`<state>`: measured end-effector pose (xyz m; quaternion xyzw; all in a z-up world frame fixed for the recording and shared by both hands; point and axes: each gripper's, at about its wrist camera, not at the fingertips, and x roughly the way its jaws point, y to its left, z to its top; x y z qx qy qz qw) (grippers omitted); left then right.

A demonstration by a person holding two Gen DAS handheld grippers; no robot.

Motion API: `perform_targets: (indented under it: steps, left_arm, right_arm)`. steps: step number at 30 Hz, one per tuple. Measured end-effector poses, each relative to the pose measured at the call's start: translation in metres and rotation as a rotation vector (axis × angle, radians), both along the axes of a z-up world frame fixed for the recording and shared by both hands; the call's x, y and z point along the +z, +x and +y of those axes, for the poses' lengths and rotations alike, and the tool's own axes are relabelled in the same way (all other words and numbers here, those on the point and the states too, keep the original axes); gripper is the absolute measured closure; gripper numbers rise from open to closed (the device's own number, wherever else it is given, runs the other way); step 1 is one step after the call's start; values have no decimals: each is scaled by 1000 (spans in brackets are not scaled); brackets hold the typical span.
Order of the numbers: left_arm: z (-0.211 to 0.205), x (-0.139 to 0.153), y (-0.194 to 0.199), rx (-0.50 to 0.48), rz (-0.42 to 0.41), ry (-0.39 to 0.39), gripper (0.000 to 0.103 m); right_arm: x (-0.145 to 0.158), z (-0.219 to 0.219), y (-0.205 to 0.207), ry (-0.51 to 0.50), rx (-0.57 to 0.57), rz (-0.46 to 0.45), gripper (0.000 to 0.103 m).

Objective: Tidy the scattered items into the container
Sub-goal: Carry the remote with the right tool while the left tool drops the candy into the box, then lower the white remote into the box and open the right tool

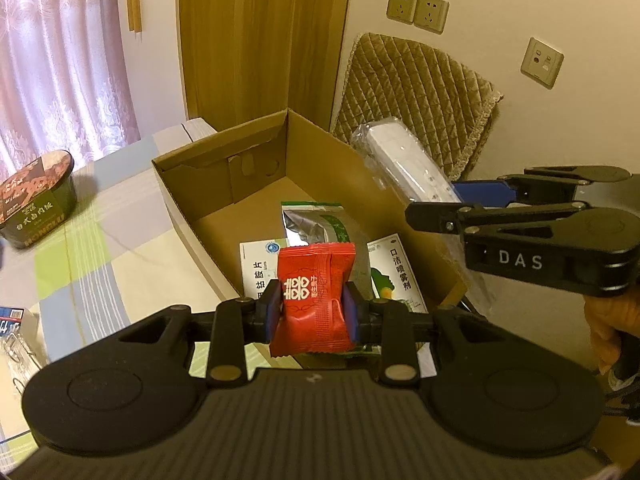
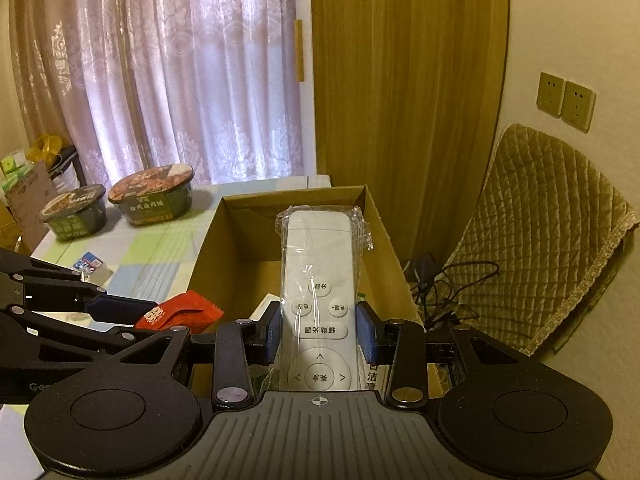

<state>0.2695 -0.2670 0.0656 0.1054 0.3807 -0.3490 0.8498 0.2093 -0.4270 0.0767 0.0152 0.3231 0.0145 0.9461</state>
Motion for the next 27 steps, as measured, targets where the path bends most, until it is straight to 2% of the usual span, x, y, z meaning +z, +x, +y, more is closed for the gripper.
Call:
perform_targets:
  steps: [15,16,18,19,27]
  left_arm:
    - [-7,-9,11,2,-17,-5,75]
    - [-8,-10,11,4,-32,-4,73]
    - [-10,-10,10,10,-55,11,47]
    - [-8,-9,10,11,-56,2,39]
    - [35,-9,2,83,-46,-9,39]
  right_arm:
    - [-4,-4,13,-8,-9,8,61]
    - [-4,-4,14,-8,-10,10,61]
    - [-6,-4,15,-10,-9,13,61]
    - [-6,-4,15,-11,-9,15,61]
    - [-8,-1,18,-10,-2,17,61]
